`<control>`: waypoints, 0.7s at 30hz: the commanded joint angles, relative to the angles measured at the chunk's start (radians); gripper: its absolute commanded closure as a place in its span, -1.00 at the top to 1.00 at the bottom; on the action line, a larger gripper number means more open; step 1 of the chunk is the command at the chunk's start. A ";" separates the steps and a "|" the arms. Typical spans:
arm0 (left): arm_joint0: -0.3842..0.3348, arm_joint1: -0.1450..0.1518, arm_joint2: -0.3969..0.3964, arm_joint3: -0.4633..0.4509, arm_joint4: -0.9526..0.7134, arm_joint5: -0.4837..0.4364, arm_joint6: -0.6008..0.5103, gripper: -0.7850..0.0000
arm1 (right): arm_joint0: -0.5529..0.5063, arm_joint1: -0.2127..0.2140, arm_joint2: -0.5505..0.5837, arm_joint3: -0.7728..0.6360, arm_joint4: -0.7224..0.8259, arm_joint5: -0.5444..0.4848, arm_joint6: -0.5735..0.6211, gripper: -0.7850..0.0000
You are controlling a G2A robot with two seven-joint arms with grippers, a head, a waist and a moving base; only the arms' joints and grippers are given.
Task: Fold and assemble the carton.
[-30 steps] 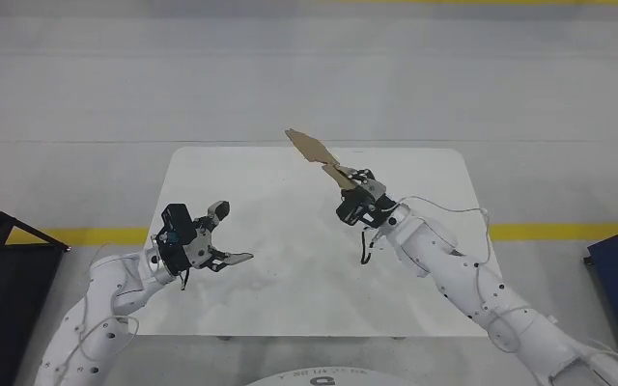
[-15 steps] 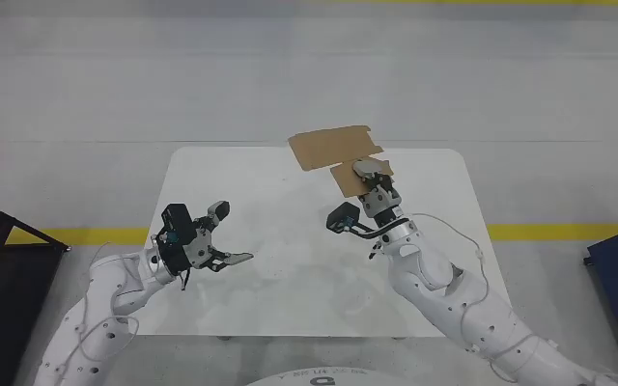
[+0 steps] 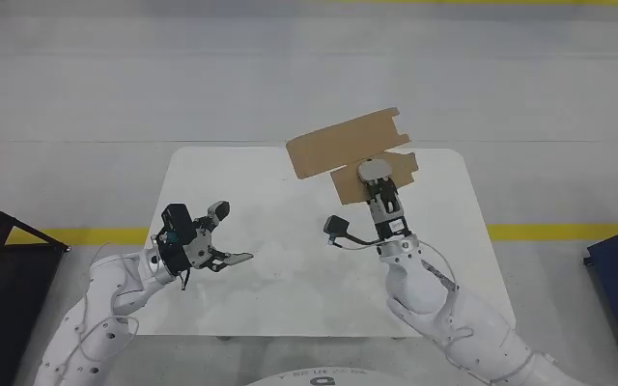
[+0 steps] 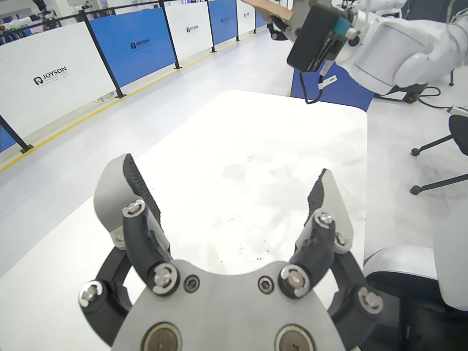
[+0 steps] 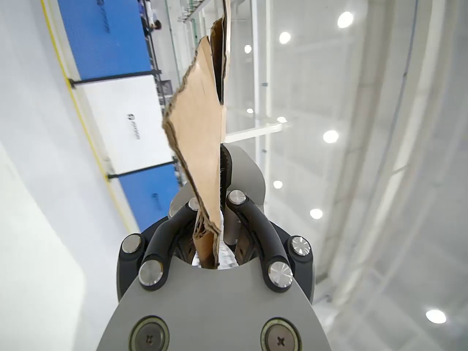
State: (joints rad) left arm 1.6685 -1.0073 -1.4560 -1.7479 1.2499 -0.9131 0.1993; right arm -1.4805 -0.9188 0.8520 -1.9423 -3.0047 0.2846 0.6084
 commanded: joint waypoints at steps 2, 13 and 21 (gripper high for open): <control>0.000 0.000 0.000 0.000 0.000 0.000 0.000 1.00 | 0.128 0.012 -0.068 0.020 -0.067 -0.193 0.091 -1.00; 0.000 0.000 0.000 0.000 0.000 0.000 0.000 1.00 | 0.150 0.016 -0.087 0.023 -0.067 -0.222 0.113 -1.00; 0.000 0.000 0.000 0.000 0.000 0.000 0.000 1.00 | 0.150 0.016 -0.087 0.023 -0.067 -0.222 0.113 -1.00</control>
State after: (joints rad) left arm 1.6685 -1.0073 -1.4560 -1.7479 1.2498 -0.9131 0.1993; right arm -1.3308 -0.9025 0.7646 -1.9190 -3.0718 0.0622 0.7210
